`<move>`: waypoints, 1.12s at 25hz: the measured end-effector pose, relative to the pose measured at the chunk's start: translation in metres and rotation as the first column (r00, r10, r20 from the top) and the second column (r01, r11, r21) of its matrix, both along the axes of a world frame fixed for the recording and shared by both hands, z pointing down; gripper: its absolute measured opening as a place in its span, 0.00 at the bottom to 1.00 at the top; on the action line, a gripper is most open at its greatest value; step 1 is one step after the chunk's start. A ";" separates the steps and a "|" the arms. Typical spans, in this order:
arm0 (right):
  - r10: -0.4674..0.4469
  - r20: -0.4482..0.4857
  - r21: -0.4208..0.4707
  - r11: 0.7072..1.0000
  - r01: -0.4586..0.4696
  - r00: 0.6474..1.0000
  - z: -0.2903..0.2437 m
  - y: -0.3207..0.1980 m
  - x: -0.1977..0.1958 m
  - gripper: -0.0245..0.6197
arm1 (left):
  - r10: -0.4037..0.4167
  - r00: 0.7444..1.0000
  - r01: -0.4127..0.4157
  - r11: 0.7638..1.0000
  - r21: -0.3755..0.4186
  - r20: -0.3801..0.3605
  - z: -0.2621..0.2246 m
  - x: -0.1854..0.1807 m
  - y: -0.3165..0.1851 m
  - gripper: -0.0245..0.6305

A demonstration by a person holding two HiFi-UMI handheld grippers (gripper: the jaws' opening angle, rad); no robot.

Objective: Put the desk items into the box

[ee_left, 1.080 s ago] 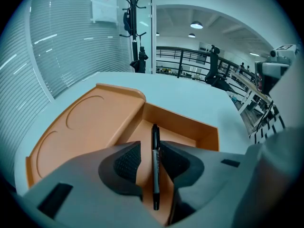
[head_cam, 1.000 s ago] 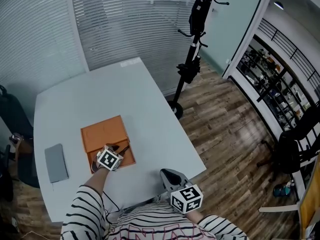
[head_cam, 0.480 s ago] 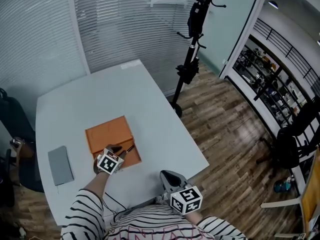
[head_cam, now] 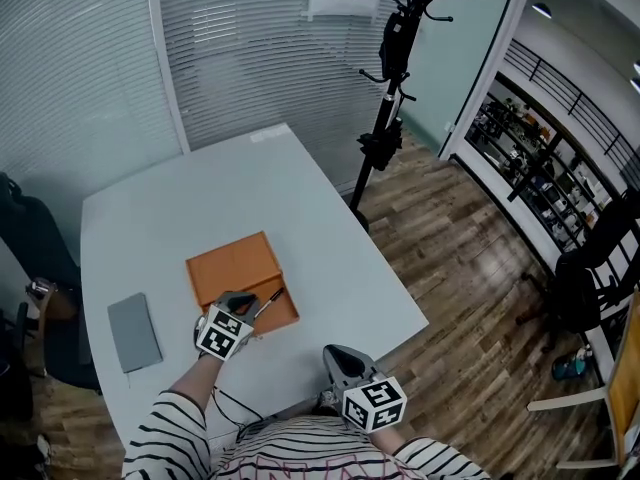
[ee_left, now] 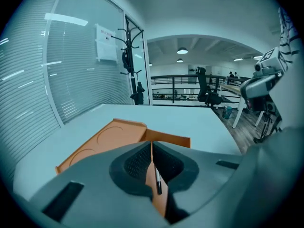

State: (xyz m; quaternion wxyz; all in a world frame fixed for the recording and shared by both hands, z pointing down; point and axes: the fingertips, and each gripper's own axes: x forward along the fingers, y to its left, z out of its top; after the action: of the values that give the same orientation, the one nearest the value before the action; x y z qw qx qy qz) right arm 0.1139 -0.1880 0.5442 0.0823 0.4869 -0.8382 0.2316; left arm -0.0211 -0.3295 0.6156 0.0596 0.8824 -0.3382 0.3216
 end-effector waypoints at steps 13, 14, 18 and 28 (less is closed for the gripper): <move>0.049 -0.016 0.019 0.999 -0.049 0.999 -0.008 0.025 -0.023 0.08 | 0.029 0.981 -0.011 0.995 0.097 -0.191 -0.055 -0.020 0.057 0.08; 0.053 -0.018 0.022 0.998 -0.052 0.998 -0.009 0.027 -0.025 0.08 | 0.025 0.978 -0.004 0.995 0.102 -0.206 -0.059 -0.024 0.061 0.08; 0.067 -0.025 0.030 0.997 -0.066 0.997 -0.009 0.034 -0.033 0.08 | 0.002 0.967 0.028 0.993 0.113 -0.255 -0.069 -0.039 0.077 0.08; 0.108 -0.020 0.033 0.994 -0.107 0.994 -0.007 0.056 -0.056 0.08 | -0.014 0.952 0.059 0.989 0.137 -0.305 -0.085 -0.072 0.121 0.08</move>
State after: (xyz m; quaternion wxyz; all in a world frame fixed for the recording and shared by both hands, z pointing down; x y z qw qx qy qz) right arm 0.0579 -0.1318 0.5372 0.0712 0.5348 -0.8134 0.2172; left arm -0.0936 -0.2088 0.5307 0.0528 0.9169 -0.3637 0.1557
